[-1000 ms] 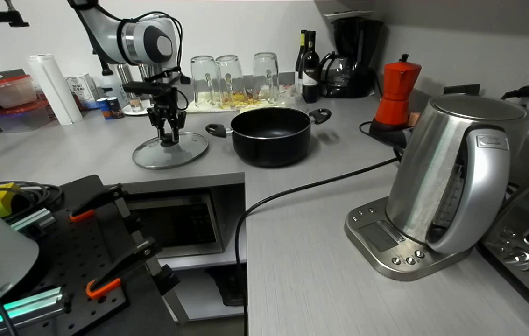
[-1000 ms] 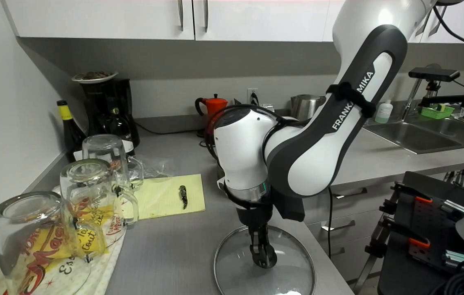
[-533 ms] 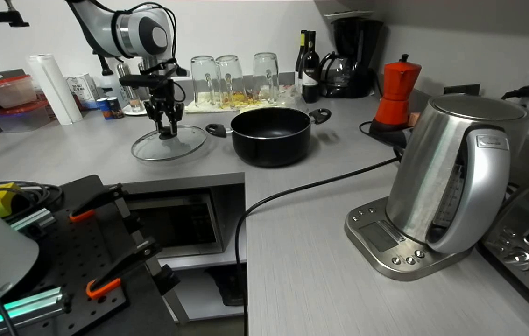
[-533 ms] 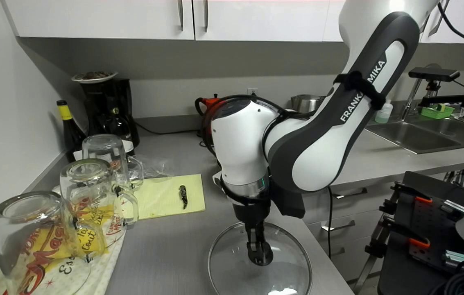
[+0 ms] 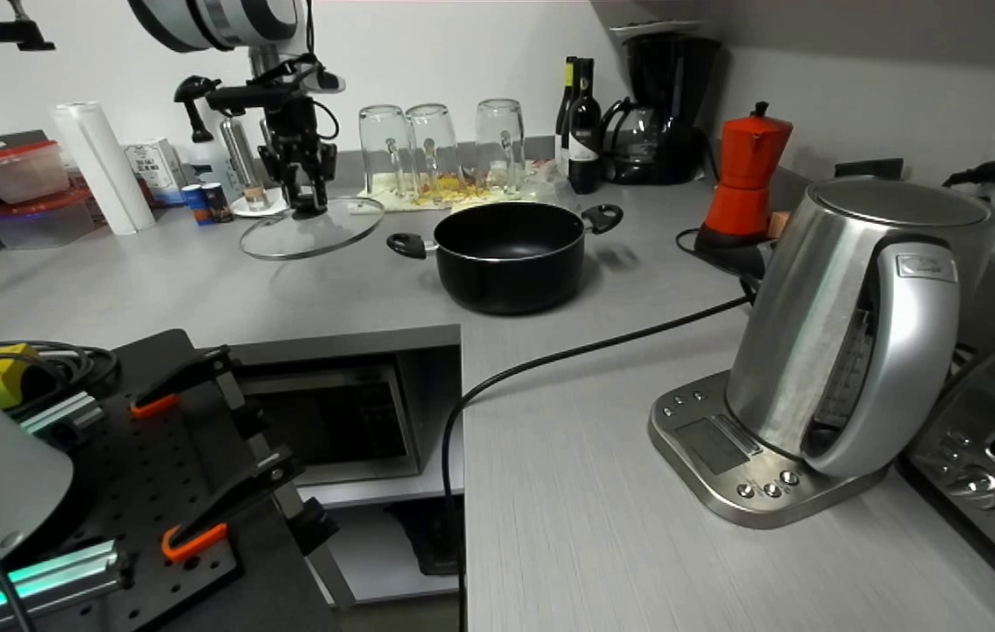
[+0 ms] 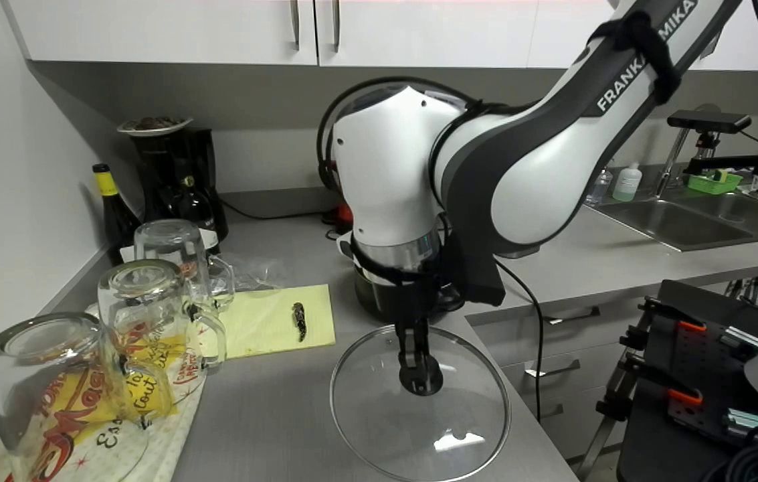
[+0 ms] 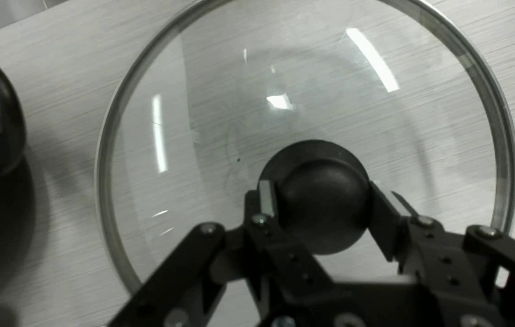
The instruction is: Put the lid on the pot
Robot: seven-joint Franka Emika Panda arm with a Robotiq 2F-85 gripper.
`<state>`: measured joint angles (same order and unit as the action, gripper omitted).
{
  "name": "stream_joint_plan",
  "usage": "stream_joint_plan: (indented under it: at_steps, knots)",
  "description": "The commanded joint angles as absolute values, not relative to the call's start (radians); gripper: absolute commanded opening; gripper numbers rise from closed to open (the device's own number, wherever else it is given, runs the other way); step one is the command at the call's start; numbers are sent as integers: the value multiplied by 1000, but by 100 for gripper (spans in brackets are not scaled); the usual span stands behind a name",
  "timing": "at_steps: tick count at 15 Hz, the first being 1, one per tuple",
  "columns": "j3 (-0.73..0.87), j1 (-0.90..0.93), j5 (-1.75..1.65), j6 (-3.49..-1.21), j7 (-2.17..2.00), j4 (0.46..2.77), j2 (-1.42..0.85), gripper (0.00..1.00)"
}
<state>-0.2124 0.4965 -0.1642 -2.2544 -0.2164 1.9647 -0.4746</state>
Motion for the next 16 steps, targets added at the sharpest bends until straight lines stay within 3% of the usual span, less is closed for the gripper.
stream_joint_plan:
  at_steps: [1,16]
  knots:
    - [-218,473,-168,-2181,-233,1966,-384,26]
    - [-152,246,-119,-2089,-207,1877,-276,26]
